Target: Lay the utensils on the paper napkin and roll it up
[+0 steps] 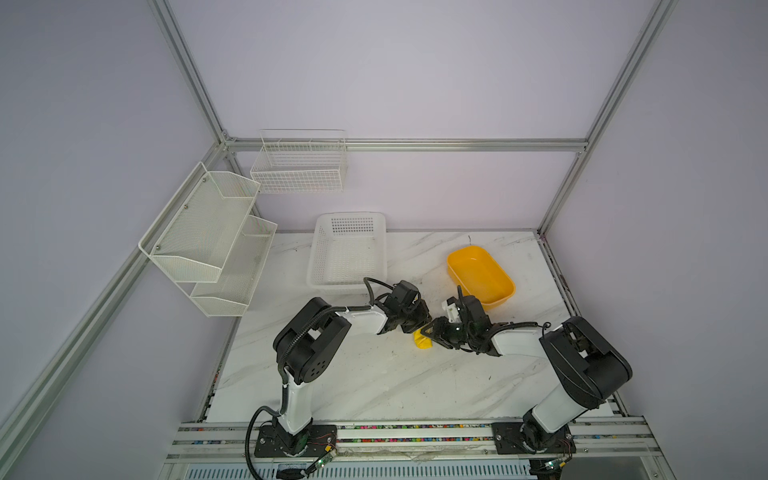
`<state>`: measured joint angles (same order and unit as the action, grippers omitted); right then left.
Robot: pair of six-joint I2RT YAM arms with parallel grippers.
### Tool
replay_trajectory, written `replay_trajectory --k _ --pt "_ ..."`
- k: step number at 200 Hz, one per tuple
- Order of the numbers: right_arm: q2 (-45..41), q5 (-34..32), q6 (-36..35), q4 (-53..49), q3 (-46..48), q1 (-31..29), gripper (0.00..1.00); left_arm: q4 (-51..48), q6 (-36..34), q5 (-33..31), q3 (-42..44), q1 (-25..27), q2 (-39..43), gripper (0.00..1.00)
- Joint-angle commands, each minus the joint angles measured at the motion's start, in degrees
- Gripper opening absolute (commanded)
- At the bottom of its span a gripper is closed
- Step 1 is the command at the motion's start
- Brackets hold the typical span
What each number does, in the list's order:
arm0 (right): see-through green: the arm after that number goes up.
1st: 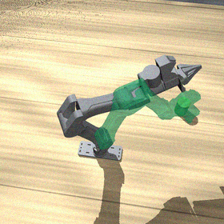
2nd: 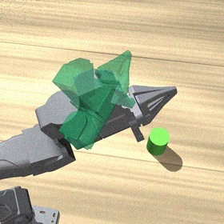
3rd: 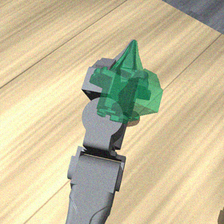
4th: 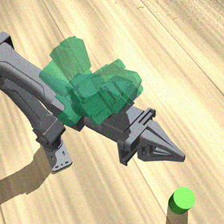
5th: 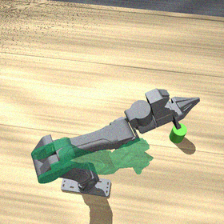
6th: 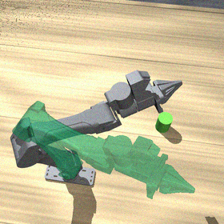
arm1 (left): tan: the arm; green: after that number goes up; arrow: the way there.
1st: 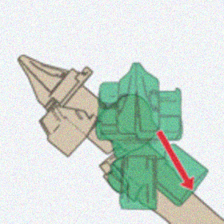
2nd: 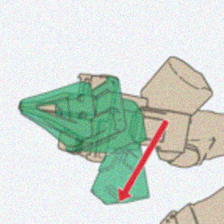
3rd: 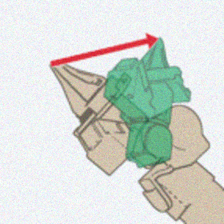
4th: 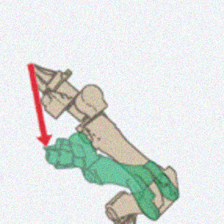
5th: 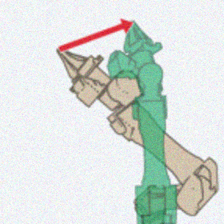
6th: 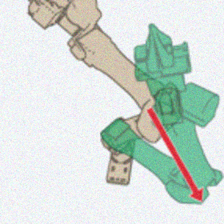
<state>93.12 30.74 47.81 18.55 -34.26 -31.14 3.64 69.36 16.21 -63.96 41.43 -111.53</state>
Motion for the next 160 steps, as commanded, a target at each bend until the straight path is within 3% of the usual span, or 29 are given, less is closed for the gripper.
replay_trajectory --k 1,84,160 --pt "0.03 -0.43 0.77 -0.36 0.98 -0.20 0.36 2.09 -0.63 0.78 -4.88 0.41 0.60 0.04" --pt "-0.58 -1.57 1.13 0.24 1.96 -0.15 0.20 2.42 -0.28 1.09 -5.30 0.49 0.11 0.04" --pt "-0.16 -4.11 -0.73 -1.83 0.45 -0.15 0.40 2.51 -0.02 1.11 -5.12 0.61 -0.01 0.04"
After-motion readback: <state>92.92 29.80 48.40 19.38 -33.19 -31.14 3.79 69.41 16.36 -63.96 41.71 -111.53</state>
